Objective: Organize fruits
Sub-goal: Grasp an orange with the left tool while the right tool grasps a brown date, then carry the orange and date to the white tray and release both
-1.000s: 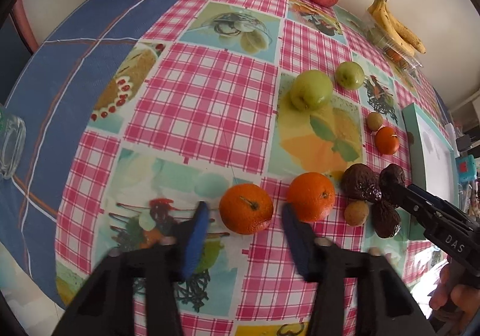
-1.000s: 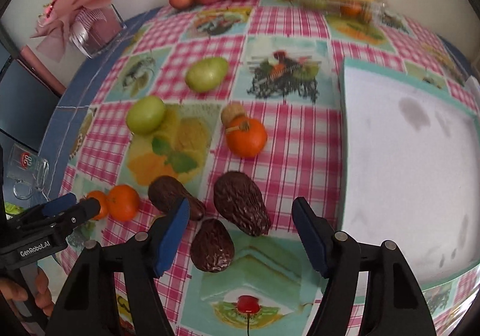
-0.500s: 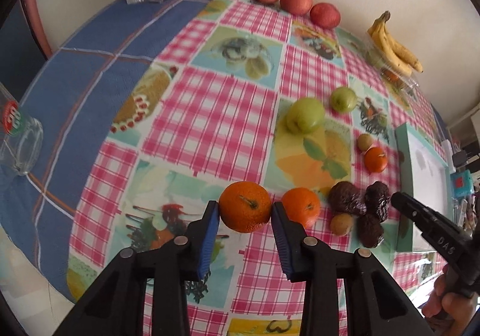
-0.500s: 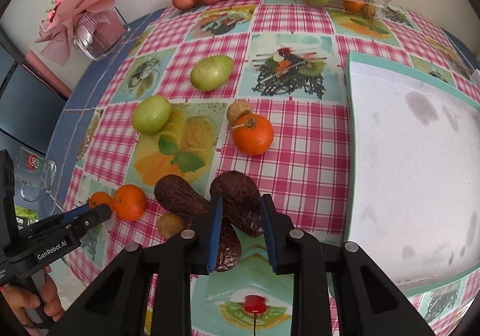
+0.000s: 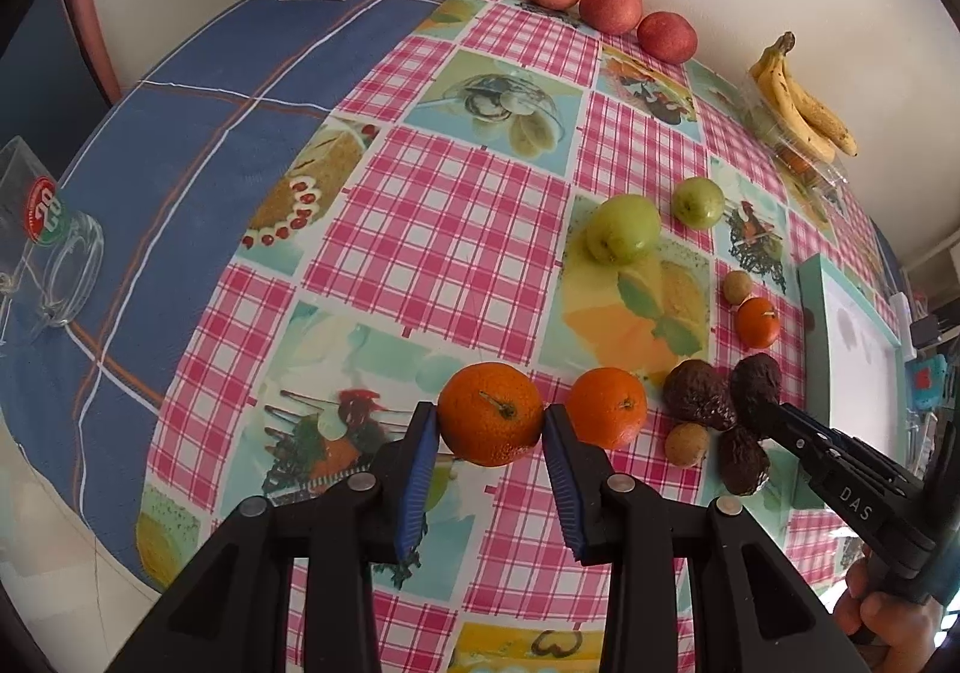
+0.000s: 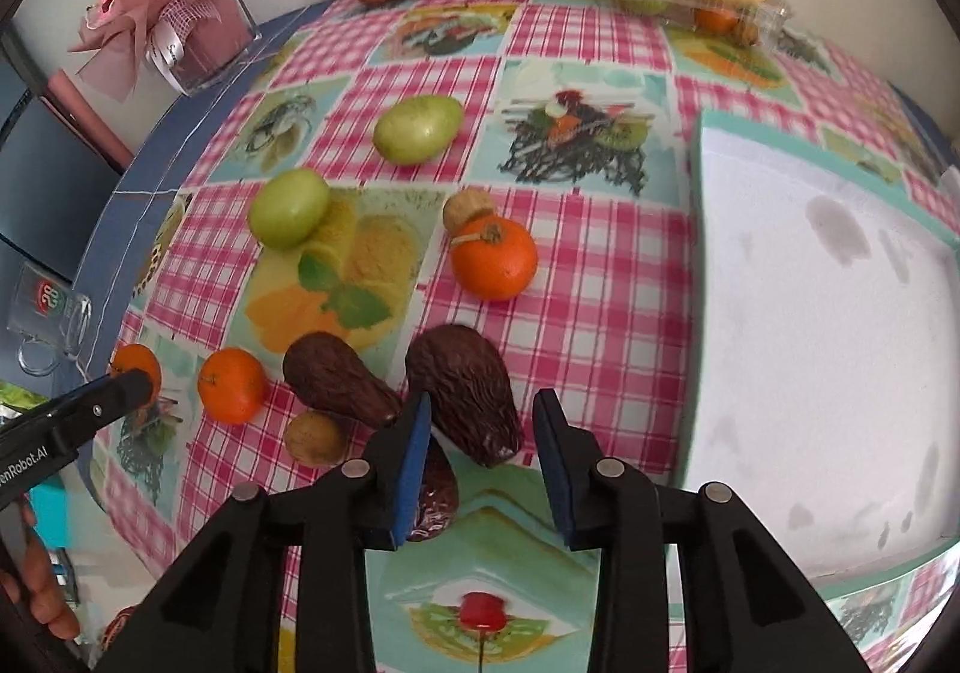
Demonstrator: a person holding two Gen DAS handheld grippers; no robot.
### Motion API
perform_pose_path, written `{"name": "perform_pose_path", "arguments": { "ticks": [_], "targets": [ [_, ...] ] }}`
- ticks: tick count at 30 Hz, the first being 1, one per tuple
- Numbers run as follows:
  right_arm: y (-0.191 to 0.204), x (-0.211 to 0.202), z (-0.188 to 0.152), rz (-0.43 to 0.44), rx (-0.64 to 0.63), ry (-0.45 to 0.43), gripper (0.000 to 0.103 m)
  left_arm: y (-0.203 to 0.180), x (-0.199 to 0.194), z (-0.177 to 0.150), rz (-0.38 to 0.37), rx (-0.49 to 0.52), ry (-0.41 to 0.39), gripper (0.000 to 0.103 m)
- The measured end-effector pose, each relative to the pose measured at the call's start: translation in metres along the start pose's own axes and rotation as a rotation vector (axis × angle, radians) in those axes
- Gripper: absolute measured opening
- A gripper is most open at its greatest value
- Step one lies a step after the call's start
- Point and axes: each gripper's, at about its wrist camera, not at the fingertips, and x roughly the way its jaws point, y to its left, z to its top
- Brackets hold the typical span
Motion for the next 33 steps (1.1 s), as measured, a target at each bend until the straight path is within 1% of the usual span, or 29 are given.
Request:
{"name": "perform_pose_path", "arguments": {
  "ticks": [1,3,5,10,12,15,19,23,26,28,29,30,31,33],
  "targets": [
    [-0.001,0.001,-0.001,0.001,0.004,0.002,0.035,-0.001,-0.002,0.001,-0.001,-0.002,-0.004,0.038],
    [-0.002,0.0,-0.001,0.024,0.017,0.001,0.024,-0.003,-0.007,0.004,-0.003,-0.003,-0.017,0.038],
    [-0.001,-0.006,-0.001,0.039,0.019,-0.017,0.018,-0.007,-0.01,0.008,-0.007,-0.005,-0.03,0.038],
    [0.0,-0.026,0.002,0.049,0.019,-0.092,0.013,-0.013,-0.013,0.014,-0.011,-0.028,-0.04,0.038],
    [0.0,-0.028,0.003,0.05,0.017,-0.097,0.013,-0.012,-0.014,0.015,-0.009,-0.049,-0.042,0.038],
    [-0.002,-0.024,0.005,0.06,0.025,-0.076,0.013,-0.011,-0.016,0.021,-0.005,-0.11,-0.043,0.038],
    [-0.004,-0.016,0.008,0.045,0.035,-0.051,0.014,-0.019,-0.022,0.034,0.01,-0.183,-0.073,0.038],
    [-0.002,-0.014,0.006,0.024,0.022,-0.054,0.014,-0.041,-0.022,0.044,-0.039,-0.22,-0.077,0.038],
    [-0.004,-0.014,0.006,0.019,0.02,-0.052,0.015,-0.06,-0.011,0.041,-0.077,-0.243,-0.072,0.038],
    [-0.006,-0.012,0.005,0.02,0.029,-0.045,0.025,-0.071,-0.004,0.036,-0.076,-0.213,-0.07,0.038],
    [-0.007,-0.01,0.004,0.025,0.035,-0.033,0.032,-0.076,0.004,0.033,-0.073,-0.191,-0.061,0.038],
    [-0.006,-0.009,0.004,0.03,0.033,-0.026,0.034,-0.077,0.01,0.032,-0.071,-0.191,-0.04,0.038],
    [-0.005,-0.008,0.004,0.03,0.023,-0.021,0.035,-0.075,0.016,0.031,-0.078,-0.202,-0.018,0.038],
    [0.0,-0.007,0.004,0.02,-0.004,-0.018,0.035,-0.071,0.017,0.033,-0.101,-0.218,-0.014,0.038]
  ]
}}
